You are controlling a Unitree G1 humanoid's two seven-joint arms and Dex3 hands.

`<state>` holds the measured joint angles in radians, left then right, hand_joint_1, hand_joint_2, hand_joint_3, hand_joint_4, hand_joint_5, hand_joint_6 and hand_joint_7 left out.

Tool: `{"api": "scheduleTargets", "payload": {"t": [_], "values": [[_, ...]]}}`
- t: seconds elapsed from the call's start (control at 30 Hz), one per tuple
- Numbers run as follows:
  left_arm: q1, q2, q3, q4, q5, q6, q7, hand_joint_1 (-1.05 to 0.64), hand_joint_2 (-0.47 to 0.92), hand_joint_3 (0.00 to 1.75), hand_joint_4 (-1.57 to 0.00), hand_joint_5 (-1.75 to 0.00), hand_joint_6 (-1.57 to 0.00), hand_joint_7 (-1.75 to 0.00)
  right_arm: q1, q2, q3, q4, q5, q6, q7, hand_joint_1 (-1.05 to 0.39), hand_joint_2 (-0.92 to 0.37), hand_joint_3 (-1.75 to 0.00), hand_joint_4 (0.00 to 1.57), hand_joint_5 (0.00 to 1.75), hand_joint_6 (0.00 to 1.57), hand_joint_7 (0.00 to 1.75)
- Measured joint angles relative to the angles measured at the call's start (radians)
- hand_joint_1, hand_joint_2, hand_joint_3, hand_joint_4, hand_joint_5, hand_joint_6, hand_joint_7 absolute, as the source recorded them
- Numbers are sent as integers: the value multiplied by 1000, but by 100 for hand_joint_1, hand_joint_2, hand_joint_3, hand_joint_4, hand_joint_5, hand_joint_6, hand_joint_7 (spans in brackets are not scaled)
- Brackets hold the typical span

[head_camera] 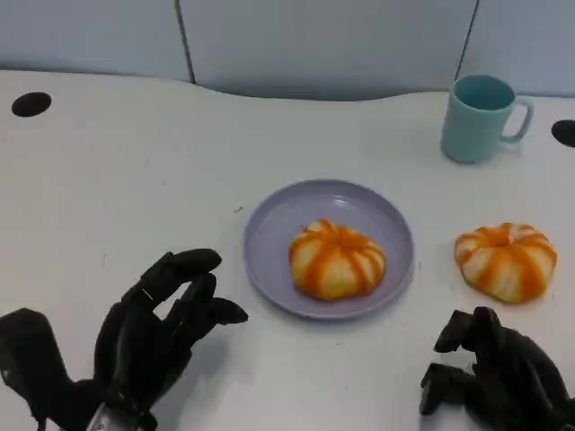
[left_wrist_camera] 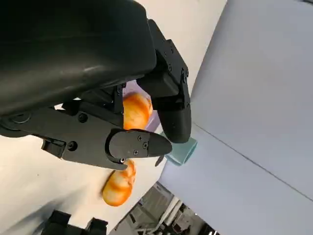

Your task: Grasp the bread from the table and place it into the plate.

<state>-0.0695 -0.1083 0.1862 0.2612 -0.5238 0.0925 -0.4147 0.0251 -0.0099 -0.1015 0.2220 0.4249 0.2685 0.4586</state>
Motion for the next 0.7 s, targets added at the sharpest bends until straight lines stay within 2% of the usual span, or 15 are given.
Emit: {"api": "scheduleTargets", "payload": {"t": [0.23,0.7], "values": [[2,-6,6,44,24,-17,9,-33,88,32,-69,-155,-58,-136,-7,-2,-1,23,-1,-24,18,-48,-92,-44,129,111,118,98],[-1,-16,20,98,40,-84,11,-33,83,39,-73,-156,-63,-132,-28,-19,-10,57,-4,-44,25,-47,-92,-44,126,112,117,100]]}}
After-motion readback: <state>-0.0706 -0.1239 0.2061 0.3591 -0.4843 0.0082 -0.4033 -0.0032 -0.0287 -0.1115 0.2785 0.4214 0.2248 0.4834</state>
